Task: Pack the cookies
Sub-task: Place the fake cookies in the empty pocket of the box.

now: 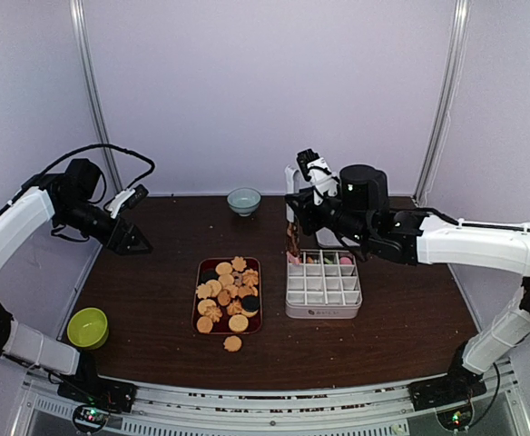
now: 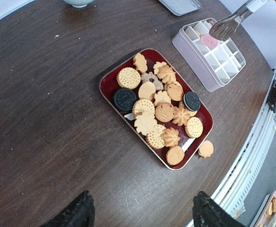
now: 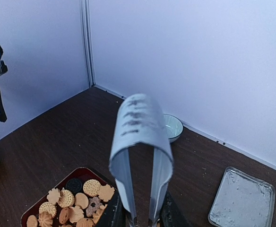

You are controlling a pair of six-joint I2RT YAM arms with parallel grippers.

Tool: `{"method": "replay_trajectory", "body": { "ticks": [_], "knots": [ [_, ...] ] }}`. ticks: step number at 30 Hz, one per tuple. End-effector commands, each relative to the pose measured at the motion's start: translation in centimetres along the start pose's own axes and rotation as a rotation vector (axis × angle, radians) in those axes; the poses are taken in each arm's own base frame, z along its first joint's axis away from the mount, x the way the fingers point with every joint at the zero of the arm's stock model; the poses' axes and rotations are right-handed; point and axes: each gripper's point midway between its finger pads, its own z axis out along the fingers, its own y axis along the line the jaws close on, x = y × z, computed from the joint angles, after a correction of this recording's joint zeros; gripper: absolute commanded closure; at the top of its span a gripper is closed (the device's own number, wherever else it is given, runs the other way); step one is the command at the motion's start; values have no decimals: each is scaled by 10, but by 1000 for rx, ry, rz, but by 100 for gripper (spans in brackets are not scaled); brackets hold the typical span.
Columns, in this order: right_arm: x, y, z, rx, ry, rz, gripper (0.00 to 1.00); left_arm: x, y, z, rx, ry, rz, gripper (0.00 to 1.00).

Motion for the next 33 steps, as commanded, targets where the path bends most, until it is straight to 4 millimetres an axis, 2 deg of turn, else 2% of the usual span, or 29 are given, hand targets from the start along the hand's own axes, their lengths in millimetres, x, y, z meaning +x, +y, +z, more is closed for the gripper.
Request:
{"method": "replay_trajectory", "body": {
  "ticks": [1,8,26,31,33],
  "knots": [
    [-3,-6,-4,10,-32,43,100,-9,0,-5,6,-22,3,26],
    [14,-7,2,22,0,33,100,-8,-1,-6,1,-24,5,26],
    [39,-11,15,21,66,-18,100,-8,-1,-7,-5,-25,10,26],
    [26,-14,10,32,31,-13,71,-8,0,-6,-1,-22,2,26],
    [17,-14,7,32,12,-12,68,-9,0,-7,-4,-25,3,26]
  ]
}}
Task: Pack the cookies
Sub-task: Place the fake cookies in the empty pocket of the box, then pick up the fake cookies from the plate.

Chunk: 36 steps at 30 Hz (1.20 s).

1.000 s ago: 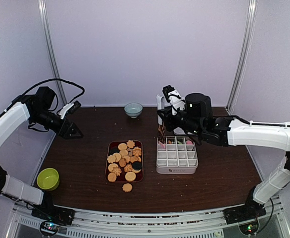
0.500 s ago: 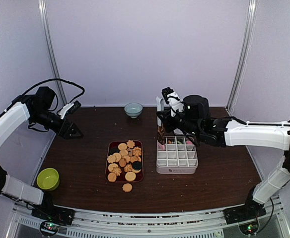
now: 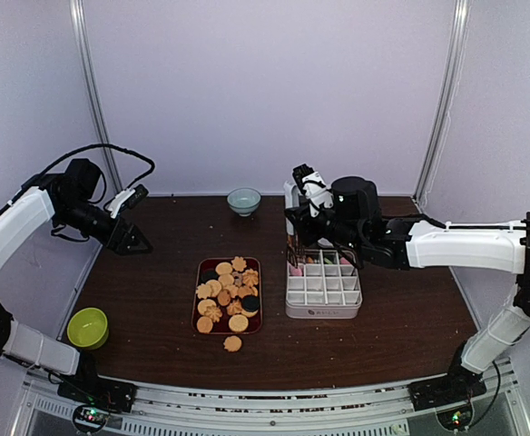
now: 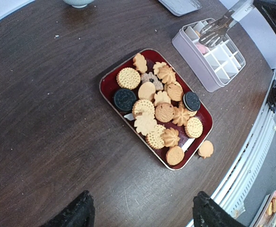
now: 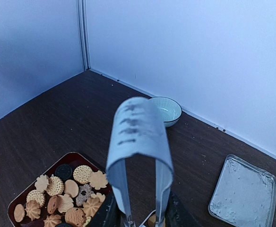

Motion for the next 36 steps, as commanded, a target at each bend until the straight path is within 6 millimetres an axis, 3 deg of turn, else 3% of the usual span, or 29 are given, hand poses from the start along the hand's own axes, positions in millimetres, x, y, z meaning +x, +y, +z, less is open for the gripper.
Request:
{"method": "replay_trajectory", "body": {
  "ticks": [1,6,9,14,20,24,29,36],
  "knots": [
    [-29,-5,-10,6,-79,6,67,-9,0,-7,-4,-26,4,26],
    [-49,3,-20,-20,-128,17,65,-9,0,-8,-9,-26,8,26],
    [-60,21,-24,-59,-159,22,65,-9,1,-8,-13,-25,25,26],
    [-73,79,-19,-168,-179,12,65,-9,3,-9,-32,-20,55,26],
    [-73,145,7,-294,-167,8,64,-2,13,-8,-88,10,77,26],
    [-66,176,26,-350,-142,6,64,4,16,-7,-108,28,80,26],
    [-51,194,49,-375,-103,15,64,6,16,-7,-110,29,79,26],
    [-35,205,66,-395,-69,23,64,3,15,-7,-105,24,79,26]
  ]
}}
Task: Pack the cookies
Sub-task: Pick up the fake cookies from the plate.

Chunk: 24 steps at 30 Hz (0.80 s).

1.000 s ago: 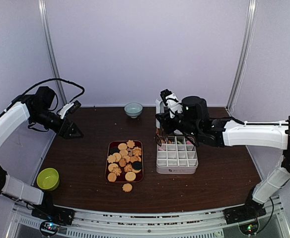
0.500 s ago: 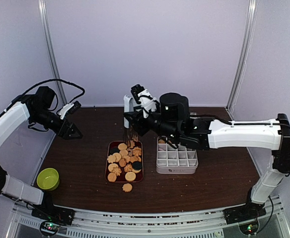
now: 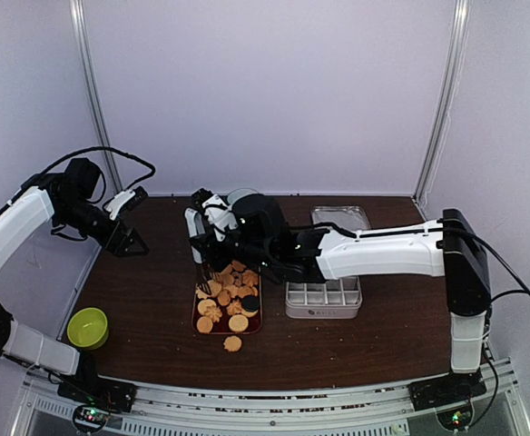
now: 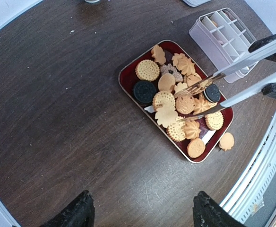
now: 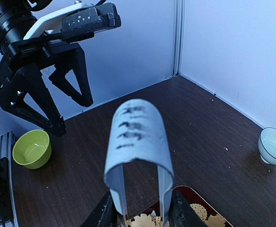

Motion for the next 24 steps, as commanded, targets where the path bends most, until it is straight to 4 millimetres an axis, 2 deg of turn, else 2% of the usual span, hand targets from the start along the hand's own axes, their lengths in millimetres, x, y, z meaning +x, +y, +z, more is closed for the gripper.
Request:
{"method": "replay_trajectory", "body": {
  "ticks": [1,14,19,24],
  "knots": [
    [-23,8,6,-36,-58,37,63,-3,0,-5,-9,-14,12,26],
    [6,12,31,-52,-5,44,64,-5,0,-4,5,-17,-8,26],
    [9,13,34,-56,-2,44,65,-4,0,-2,10,-12,-16,26],
    [3,8,32,-32,-14,25,64,-6,0,-1,17,-12,-30,26]
  ]
}}
